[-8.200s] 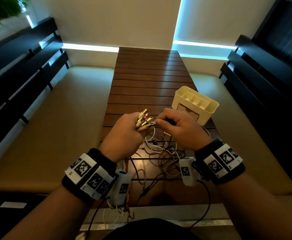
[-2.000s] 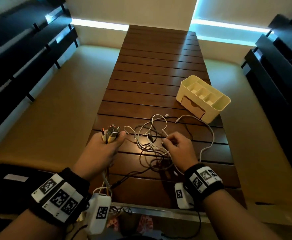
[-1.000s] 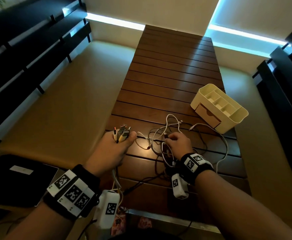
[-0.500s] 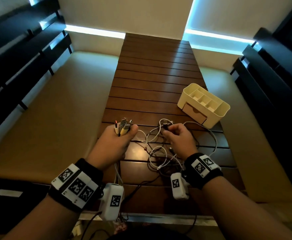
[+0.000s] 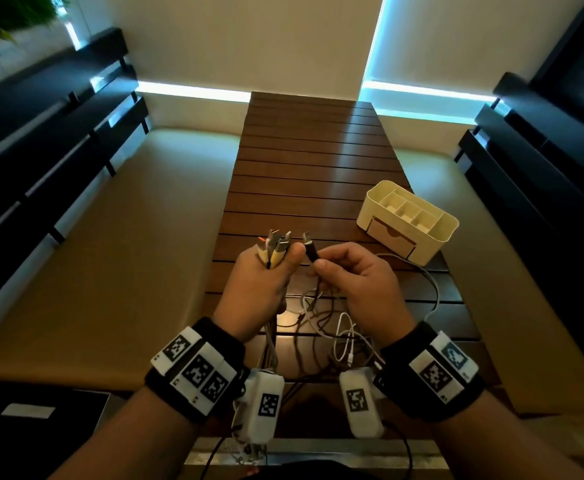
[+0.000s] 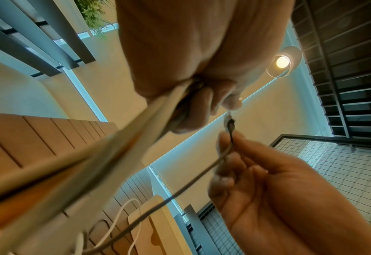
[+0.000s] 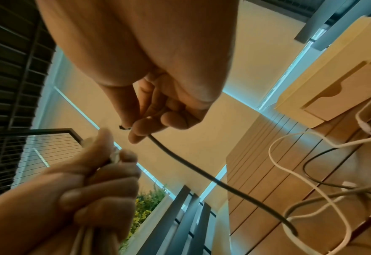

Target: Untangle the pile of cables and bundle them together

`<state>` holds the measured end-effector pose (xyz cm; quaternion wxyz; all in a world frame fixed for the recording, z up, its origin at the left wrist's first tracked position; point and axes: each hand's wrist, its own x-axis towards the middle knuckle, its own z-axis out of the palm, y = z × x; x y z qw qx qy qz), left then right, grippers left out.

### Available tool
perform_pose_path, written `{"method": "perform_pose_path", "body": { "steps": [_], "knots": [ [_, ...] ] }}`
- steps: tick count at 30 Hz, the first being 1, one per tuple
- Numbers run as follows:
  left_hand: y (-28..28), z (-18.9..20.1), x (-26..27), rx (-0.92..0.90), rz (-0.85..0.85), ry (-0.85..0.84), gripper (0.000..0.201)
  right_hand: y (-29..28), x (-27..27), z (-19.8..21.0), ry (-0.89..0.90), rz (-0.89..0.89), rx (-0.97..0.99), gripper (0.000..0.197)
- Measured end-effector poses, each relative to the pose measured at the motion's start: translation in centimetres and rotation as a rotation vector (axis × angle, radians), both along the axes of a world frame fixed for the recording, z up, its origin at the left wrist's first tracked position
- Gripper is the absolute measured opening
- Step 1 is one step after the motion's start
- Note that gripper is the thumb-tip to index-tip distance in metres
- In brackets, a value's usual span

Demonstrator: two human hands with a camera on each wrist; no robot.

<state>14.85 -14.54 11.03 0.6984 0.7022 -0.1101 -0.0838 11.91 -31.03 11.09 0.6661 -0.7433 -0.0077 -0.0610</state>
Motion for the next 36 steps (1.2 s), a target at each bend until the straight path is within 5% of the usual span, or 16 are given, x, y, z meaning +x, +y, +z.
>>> {"method": "perform_pose_path", "body": {
  "steps": [4, 10, 21, 30, 36],
  "knots": [
    [-0.8, 0.5, -0.5, 0.028, -0.023, -0.145, 0.031, 0.5, -0.7, 0.3, -0.005, 0.063, 0.013, 0.011],
    [-1.0, 0.4, -1.2, -0.011, -0.042, -0.104, 0.045, 0.2, -1.4, 0.5, -0.025, 0.051, -0.010, 0.012],
    [-1.7, 0.8, -2.1, -0.011, -0.008, -0.219, 0.024, 0.0, -1.7, 0.7, -0.107, 0.061, -0.037, 0.011],
    [-1.8, 0.4, -1.4, 0.051, 0.115, -0.276, 0.048, 0.3, -1.9, 1.2, -0.143, 0.073, -0.073, 0.020],
    [-1.9, 0.7, -1.2, 0.061, 0.207, -0.266, 0.042, 0.0, -1.3, 0.0, -0.029, 0.013, -0.041, 0.017]
  ]
}}
